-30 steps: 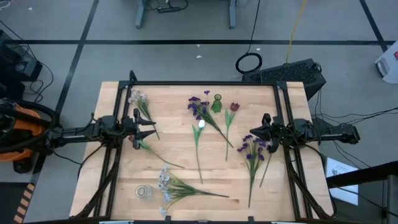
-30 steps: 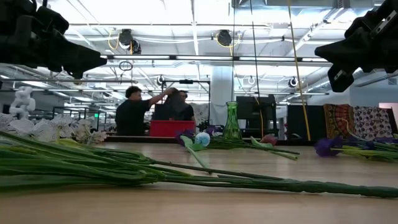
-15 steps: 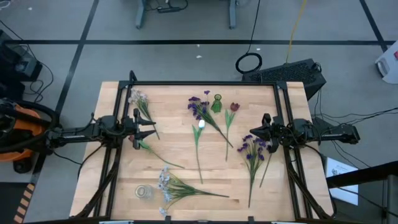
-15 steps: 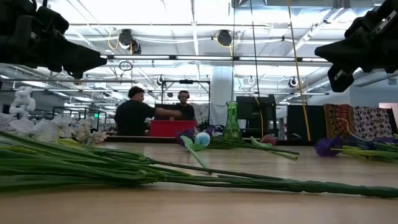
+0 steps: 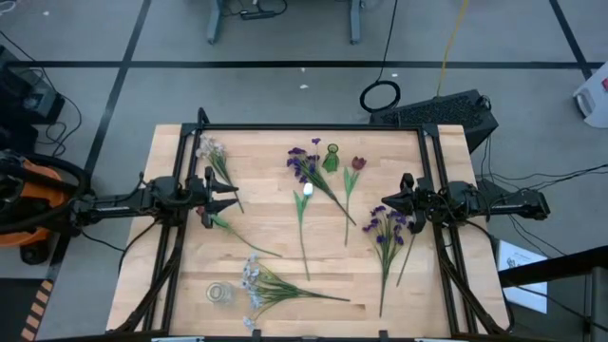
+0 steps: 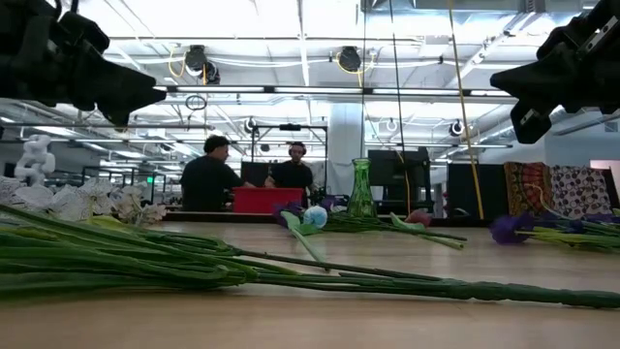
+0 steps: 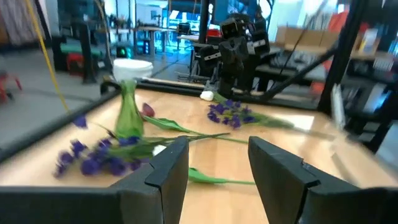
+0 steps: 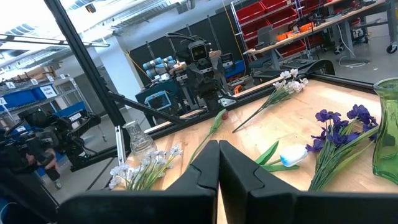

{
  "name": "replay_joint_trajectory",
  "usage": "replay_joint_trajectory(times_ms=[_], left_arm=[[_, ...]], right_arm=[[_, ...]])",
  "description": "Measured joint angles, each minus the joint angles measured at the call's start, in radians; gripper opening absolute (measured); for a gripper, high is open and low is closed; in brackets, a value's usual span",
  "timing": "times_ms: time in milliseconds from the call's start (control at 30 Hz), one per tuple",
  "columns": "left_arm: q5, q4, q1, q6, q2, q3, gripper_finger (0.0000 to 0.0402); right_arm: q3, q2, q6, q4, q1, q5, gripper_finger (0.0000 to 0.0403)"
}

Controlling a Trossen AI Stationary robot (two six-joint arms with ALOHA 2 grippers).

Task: Sort flowers into vase by color
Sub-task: Put the top white flowers into the transparent flower vase

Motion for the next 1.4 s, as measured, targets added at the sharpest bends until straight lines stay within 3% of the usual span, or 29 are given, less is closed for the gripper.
replay_joint_trajectory(times_ms=[267,467,700,900,1133,1233,1400], left_arm=[[-0.039,0.051,0.0,-0.227,0.0,0.0,0.0173],[-0.223,0.012,0.0,-0.237,0.067,0.113,0.0172],[-0.379,-0.168,0.0,-0.257,0.39,0.399,0.0172],[-0.585,-0.486,0.007,-0.59,0.747,0.732,0.0172],[-0.563,-0.864,0.122,-0.909,1.068,1.078,0.0172],[-0.529,-0.949,0.189,-0.992,1.15,1.138,0.0172],[-0.329,-1.004,0.299,-1.066,1.226,1.14,0.0172]], right_arm=[[0.0,0.0,0.0,0.0,0.0,0.0,0.0],[0.0,0.0,0.0,0.0,0.0,0.0,0.0],[0.0,0.0,0.0,0.0,0.0,0.0,0.0],[0.0,0.0,0.0,0.0,0.0,0.0,0.0],[0.0,0.0,0.0,0.0,0.0,0.0,0.0],[0.0,0.0,0.0,0.0,0.0,0.0,0.0],[0.0,0.0,0.0,0.0,0.0,0.0,0.0]])
